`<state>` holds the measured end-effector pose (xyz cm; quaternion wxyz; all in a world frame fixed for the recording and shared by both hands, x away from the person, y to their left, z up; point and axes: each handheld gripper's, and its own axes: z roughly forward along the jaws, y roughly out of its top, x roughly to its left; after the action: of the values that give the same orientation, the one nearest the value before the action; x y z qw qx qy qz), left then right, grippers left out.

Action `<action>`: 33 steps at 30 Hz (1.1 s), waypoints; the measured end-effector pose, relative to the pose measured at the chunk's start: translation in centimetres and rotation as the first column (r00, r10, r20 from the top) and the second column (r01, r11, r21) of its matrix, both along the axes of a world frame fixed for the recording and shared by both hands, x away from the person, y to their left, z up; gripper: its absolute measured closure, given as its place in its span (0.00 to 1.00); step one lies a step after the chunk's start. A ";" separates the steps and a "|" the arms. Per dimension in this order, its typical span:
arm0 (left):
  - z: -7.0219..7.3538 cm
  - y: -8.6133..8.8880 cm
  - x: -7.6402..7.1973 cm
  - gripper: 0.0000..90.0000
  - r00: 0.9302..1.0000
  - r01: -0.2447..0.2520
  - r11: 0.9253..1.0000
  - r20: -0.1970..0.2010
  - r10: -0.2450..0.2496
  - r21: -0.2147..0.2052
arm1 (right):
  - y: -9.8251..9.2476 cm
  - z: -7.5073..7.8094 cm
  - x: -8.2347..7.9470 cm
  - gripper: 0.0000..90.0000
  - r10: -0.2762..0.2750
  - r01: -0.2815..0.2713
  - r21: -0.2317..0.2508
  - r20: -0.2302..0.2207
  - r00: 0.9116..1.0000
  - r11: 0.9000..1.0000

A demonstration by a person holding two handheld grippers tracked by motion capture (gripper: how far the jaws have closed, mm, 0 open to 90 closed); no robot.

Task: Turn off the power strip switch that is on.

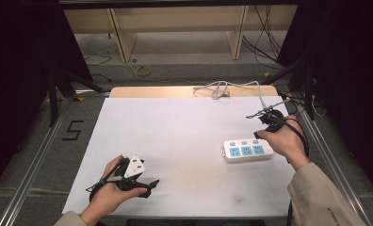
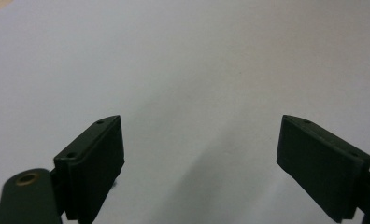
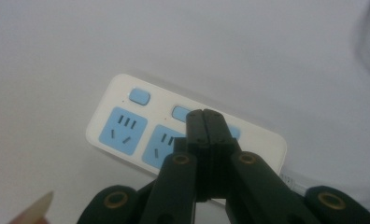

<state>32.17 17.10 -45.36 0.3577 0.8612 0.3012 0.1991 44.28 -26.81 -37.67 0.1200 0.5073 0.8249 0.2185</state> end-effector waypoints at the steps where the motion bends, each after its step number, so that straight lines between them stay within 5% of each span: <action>1: 0.0 0.0 0.0 0.16 1.000 0.000 1.000 0.000 0.000 0.000 | 0.0 0.0 0.0 1.00 0.000 0.000 0.000 0.000 1.000 1.000; 33: 0.0 0.0 0.0 0.16 1.000 0.002 1.000 0.006 -0.002 0.007 | 1.1 -1.2 2.0 1.00 -0.002 0.001 -0.024 -0.049 0.999 1.000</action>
<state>32.16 17.11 -45.35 0.3557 0.8622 0.2988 0.2022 46.26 -25.74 -38.83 0.1057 0.5119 0.8297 0.1960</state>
